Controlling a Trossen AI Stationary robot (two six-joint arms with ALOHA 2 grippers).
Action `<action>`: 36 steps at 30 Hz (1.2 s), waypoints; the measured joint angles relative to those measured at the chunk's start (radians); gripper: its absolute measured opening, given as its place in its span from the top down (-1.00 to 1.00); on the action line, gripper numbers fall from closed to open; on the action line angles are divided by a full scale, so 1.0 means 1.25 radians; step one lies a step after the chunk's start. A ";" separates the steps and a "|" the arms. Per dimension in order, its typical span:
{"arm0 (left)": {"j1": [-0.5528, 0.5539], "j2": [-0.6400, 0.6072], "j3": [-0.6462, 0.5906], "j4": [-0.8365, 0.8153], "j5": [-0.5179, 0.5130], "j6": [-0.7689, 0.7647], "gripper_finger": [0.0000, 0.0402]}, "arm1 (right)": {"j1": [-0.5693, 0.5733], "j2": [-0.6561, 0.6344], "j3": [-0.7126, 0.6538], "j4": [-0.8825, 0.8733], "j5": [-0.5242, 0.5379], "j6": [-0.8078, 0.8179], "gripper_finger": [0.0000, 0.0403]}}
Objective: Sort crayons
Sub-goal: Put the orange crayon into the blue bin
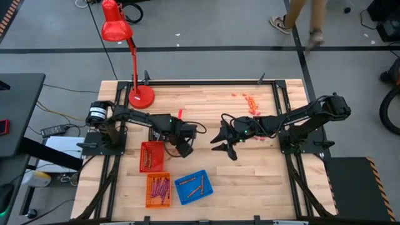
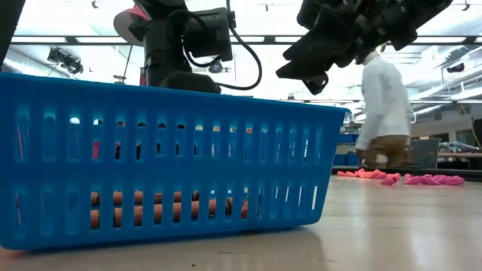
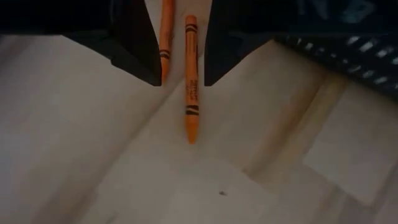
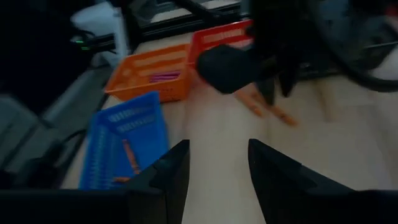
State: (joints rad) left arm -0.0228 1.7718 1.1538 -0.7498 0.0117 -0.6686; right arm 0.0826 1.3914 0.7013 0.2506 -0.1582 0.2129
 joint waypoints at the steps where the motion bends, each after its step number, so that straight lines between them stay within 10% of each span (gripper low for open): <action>1: 0.000 0.000 0.000 0.000 0.005 0.021 0.35 | 0.000 0.000 0.000 -0.001 -0.017 0.009 0.18; 36: -0.011 -0.005 -0.125 0.116 0.023 0.142 0.41 | 0.011 0.000 0.000 -0.069 0.013 0.039 0.29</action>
State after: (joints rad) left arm -0.0368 1.7657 0.9980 -0.6049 0.0399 -0.4911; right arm 0.0959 1.3914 0.7013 0.1638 -0.1421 0.2611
